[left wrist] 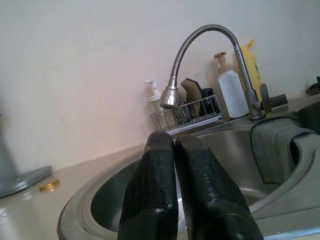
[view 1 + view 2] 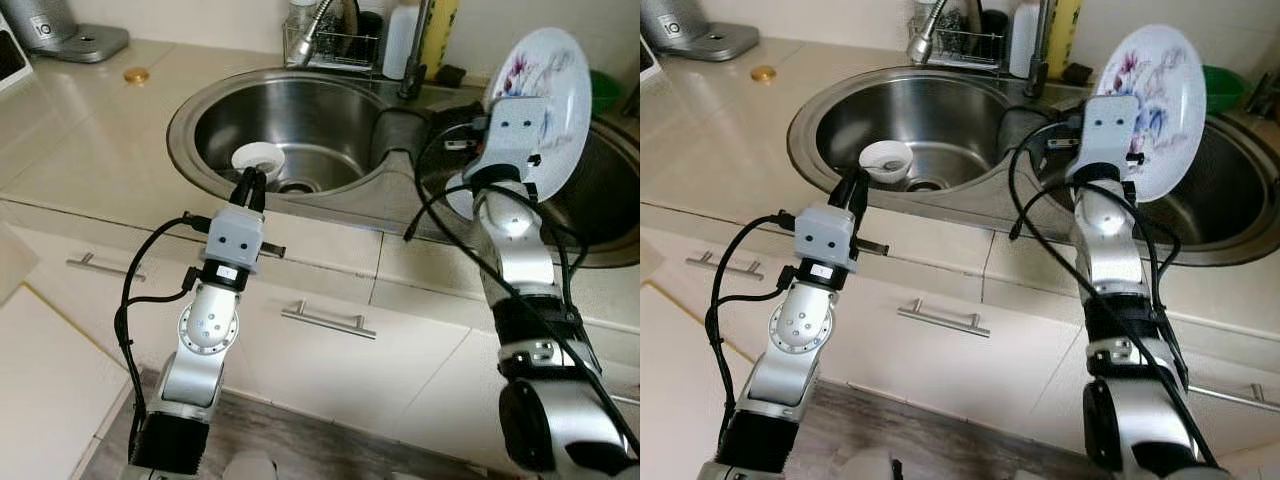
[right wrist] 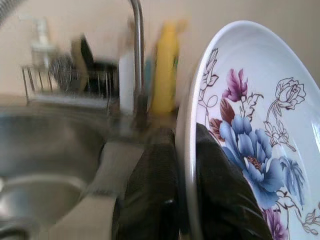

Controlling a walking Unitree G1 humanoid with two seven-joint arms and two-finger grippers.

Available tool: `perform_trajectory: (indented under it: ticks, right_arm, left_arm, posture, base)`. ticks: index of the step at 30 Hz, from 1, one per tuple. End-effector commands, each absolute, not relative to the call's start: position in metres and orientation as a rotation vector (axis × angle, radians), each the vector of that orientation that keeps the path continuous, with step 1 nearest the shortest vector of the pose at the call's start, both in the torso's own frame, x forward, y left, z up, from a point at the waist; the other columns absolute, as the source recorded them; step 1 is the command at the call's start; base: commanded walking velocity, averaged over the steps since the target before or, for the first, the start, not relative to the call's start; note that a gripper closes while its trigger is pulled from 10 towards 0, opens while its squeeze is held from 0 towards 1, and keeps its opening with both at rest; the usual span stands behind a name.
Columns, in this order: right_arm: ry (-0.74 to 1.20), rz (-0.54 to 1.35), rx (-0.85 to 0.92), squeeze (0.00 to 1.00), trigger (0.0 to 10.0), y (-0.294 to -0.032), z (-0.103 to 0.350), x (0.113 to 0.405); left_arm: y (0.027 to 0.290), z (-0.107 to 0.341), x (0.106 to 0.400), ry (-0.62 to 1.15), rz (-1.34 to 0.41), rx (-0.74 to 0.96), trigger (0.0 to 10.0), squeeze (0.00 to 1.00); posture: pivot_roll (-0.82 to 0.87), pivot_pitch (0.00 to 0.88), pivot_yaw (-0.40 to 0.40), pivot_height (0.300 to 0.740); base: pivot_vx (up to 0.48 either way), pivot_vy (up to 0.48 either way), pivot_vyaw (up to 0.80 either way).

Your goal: Kitchen organization

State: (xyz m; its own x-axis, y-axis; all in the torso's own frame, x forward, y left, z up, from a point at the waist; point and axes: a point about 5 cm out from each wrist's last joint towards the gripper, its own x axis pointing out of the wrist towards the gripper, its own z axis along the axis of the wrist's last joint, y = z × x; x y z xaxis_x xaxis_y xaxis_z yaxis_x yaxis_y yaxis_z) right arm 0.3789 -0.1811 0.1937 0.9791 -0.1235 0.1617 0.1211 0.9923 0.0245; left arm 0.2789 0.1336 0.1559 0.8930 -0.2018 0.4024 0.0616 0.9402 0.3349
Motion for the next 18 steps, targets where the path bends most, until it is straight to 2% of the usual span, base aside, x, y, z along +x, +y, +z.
perform_trajectory:
  ticks: [1, 9, 11, 13, 18]
  right_arm:
    - [-0.136, -0.149, 0.104, 0.00, 10.0, -0.187, 0.195, 0.384]
    - [-0.062, -0.226, 0.241, 0.00, 10.0, -0.203, 0.179, 0.385]
    - [-0.051, -0.262, 0.314, 0.00, 10.0, -0.211, 0.177, 0.385]
    - [-0.025, -0.360, 0.450, 0.00, 10.0, -0.230, 0.172, 0.384]
    - [0.014, -0.447, 0.517, 0.00, 10.0, -0.246, 0.165, 0.380]
  left_arm:
    - [0.132, 0.156, 0.279, -0.449, -0.145, 0.324, 10.0, 0.00]
    - [0.132, 0.154, 0.278, -0.444, -0.145, 0.325, 10.0, 0.00]
    - [0.132, 0.154, 0.278, -0.442, -0.147, 0.325, 10.0, 0.00]
    - [0.131, 0.153, 0.278, -0.440, -0.149, 0.325, 10.0, 0.00]
    - [0.131, 0.153, 0.278, -0.438, -0.151, 0.325, 10.0, 0.00]
  posture:
    - [0.19, 0.000, -0.033, 0.740]
    - [0.19, 0.000, -0.035, 0.740]
    - [0.19, 0.000, -0.034, 0.740]
    - [0.19, 0.000, -0.034, 0.740]
    - [0.19, 0.000, -0.033, 0.740]
  base:
    - [0.000, 0.000, 0.00]
    - [0.000, 0.000, 0.00]
    - [0.000, 0.000, 0.00]
    - [0.000, 0.000, 0.00]
    - [0.000, 0.000, 0.00]
